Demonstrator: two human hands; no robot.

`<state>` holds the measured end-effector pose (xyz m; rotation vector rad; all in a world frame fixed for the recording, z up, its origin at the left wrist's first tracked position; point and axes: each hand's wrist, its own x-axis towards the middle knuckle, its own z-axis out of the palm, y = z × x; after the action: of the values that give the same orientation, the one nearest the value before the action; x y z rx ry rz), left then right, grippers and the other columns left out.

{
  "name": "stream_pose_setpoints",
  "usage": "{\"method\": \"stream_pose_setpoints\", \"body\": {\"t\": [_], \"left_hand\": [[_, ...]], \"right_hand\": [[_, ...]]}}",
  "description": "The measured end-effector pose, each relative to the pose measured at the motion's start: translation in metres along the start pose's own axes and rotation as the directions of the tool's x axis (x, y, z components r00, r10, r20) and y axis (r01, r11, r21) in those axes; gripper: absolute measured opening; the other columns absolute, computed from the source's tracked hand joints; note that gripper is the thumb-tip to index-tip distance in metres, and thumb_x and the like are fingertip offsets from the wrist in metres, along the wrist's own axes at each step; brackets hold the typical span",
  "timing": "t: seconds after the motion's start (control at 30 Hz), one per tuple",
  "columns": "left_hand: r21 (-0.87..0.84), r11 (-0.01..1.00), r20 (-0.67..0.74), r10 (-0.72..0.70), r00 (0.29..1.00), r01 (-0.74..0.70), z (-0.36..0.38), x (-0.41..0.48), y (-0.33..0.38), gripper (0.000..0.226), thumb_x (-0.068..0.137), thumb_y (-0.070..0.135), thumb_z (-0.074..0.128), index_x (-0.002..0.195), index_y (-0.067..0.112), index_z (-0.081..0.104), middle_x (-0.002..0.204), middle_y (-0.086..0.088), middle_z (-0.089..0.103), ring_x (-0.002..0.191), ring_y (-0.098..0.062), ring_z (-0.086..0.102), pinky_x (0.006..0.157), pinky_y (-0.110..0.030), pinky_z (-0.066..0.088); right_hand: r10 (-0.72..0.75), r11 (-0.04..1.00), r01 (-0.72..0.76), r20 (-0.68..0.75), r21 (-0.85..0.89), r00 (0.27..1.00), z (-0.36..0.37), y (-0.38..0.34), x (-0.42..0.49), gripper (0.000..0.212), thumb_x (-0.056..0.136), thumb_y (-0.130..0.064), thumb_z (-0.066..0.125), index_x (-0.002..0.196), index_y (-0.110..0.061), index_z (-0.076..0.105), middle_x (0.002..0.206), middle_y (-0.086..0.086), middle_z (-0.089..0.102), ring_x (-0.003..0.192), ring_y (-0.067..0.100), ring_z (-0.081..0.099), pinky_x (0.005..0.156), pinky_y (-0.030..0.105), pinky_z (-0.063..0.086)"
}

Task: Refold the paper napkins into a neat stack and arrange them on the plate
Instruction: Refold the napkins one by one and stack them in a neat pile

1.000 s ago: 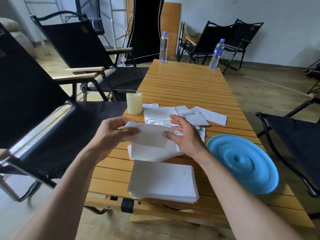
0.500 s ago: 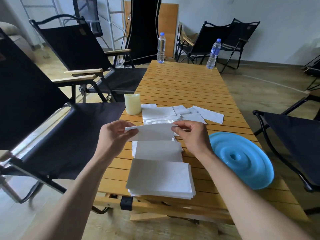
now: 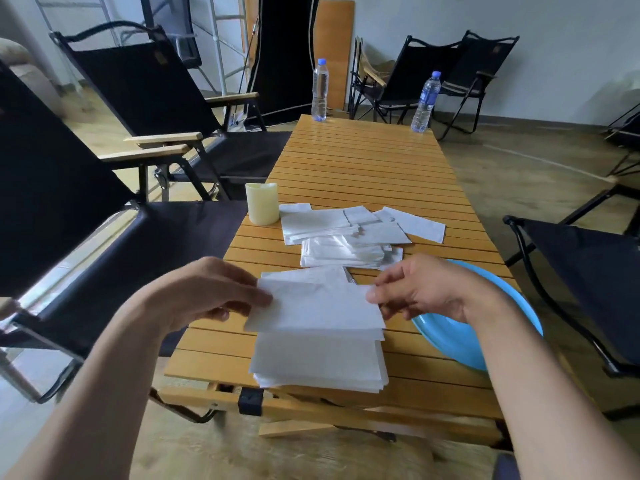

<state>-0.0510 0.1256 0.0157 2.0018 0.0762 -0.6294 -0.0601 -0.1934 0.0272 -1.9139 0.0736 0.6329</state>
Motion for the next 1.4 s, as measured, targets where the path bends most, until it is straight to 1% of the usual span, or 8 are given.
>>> {"method": "stream_pose_setpoints", "body": {"t": [0.17,0.5,0.73,0.87,1.0,1.1,1.2,1.4], "left_hand": [[0.132,0.977,0.025,-0.173,0.985,0.168,0.012,0.001,-0.008,0.036,0.051,0.035,0.094,0.080,0.018,0.081,0.070,-0.004,0.073,0.059,-0.011,0.056,0.049,-0.021,0.041],[0.181,0.958,-0.027,-0.223,0.974,0.224,0.012,0.009,-0.011,0.060,0.047,0.040,0.095,0.098,0.017,0.072,0.058,0.002,0.068,0.052,-0.010,0.050,0.046,-0.021,0.041],[-0.005,0.978,-0.250,-0.204,0.946,0.210,0.024,0.033,-0.020,0.036,0.080,0.048,0.078,0.087,0.012,0.076,0.072,0.001,0.078,0.067,-0.014,0.067,0.051,-0.022,0.044],[-0.035,0.981,-0.263,-0.194,0.945,0.192,0.036,0.039,-0.019,0.030,0.077,0.040,0.084,0.082,0.012,0.075,0.060,0.003,0.074,0.059,-0.013,0.054,0.046,-0.021,0.039],[-0.132,0.988,-0.308,-0.123,0.943,0.086,0.036,0.044,-0.014,0.022,0.076,0.023,0.086,0.086,0.011,0.070,0.057,0.008,0.072,0.046,-0.001,0.063,0.051,-0.022,0.040],[-0.276,0.961,-0.289,-0.115,0.951,0.032,0.029,0.040,-0.007,0.020,0.076,0.017,0.086,0.087,0.010,0.072,0.068,0.001,0.077,0.048,-0.002,0.066,0.049,-0.021,0.040],[-0.342,0.939,-0.254,-0.066,0.965,-0.026,0.018,0.028,0.002,0.024,0.071,0.020,0.088,0.087,0.010,0.073,0.067,0.000,0.075,0.048,-0.004,0.065,0.046,-0.019,0.042],[-0.179,0.984,-0.024,-0.014,1.000,0.010,0.000,-0.001,0.001,0.034,0.047,0.031,0.094,0.067,0.021,0.069,0.076,-0.004,0.074,0.055,-0.005,0.062,0.042,-0.017,0.041]], "right_hand": [[0.158,0.971,-0.153,0.016,-0.183,0.987,0.012,0.009,0.000,0.019,0.083,-0.010,0.080,0.100,-0.003,0.072,0.072,0.006,0.075,0.062,0.009,0.070,0.049,0.017,0.045],[0.204,0.921,-0.216,-0.069,-0.325,0.976,0.017,0.012,0.007,0.022,0.072,-0.025,0.090,0.081,-0.012,0.074,0.068,-0.001,0.075,0.055,0.007,0.063,0.046,0.017,0.044],[0.133,0.977,-0.171,-0.270,-0.125,0.954,0.022,0.021,0.033,0.027,0.087,-0.034,0.077,0.098,-0.012,0.066,0.088,0.003,0.075,0.069,0.012,0.065,0.049,0.020,0.047],[0.133,0.983,-0.162,-0.274,-0.087,0.953,0.032,0.027,0.046,0.021,0.083,-0.022,0.081,0.094,-0.010,0.068,0.079,0.002,0.070,0.066,0.012,0.061,0.050,0.021,0.044],[0.087,0.992,-0.049,-0.332,0.119,0.939,0.027,0.021,0.051,0.017,0.080,-0.010,0.083,0.084,-0.012,0.066,0.068,0.000,0.069,0.057,0.012,0.062,0.046,0.021,0.043],[0.099,0.912,0.014,-0.253,0.409,0.962,0.022,0.010,0.046,0.020,0.083,-0.001,0.077,0.087,-0.014,0.062,0.074,0.002,0.073,0.061,0.017,0.073,0.040,0.019,0.040],[0.085,0.871,-0.008,-0.134,0.491,0.987,0.014,0.001,0.030,0.023,0.082,0.002,0.075,0.089,-0.014,0.061,0.074,0.002,0.075,0.066,0.020,0.075,0.038,0.018,0.040],[0.072,0.994,-0.081,0.117,0.075,0.991,0.001,0.002,-0.003,0.034,0.074,-0.008,0.085,0.086,-0.018,0.055,0.077,0.002,0.073,0.076,0.017,0.074,0.051,0.019,0.044]]}}
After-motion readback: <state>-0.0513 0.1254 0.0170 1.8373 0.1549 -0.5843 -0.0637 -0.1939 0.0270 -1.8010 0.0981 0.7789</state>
